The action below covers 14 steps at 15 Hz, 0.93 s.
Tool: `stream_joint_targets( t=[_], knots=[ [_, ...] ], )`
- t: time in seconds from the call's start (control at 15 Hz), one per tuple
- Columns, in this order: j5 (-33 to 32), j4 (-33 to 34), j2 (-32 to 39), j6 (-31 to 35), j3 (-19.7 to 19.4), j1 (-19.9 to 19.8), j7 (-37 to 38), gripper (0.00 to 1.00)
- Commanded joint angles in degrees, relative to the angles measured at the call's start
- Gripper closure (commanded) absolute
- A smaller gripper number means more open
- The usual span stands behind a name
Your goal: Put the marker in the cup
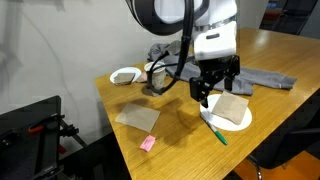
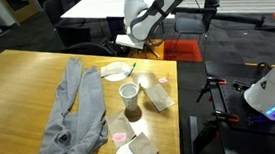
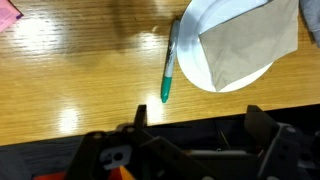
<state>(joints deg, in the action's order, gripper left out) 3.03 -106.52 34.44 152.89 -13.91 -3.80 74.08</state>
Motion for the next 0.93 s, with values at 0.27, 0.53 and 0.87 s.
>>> stream_joint_targets(
  t=[0.27, 0.53, 0.87],
  knots=[
    [2.32, 3.73, 6.13, -2.41, -2.74, 0.32, 4.15, 0.0],
    [2.49, 4.48, 8.19, -3.24, -3.0, 0.22, 4.43, 0.0],
    [2.4, 3.49, 8.98, -1.6, -2.66, 0.1, 2.68, 0.0]
  ],
)
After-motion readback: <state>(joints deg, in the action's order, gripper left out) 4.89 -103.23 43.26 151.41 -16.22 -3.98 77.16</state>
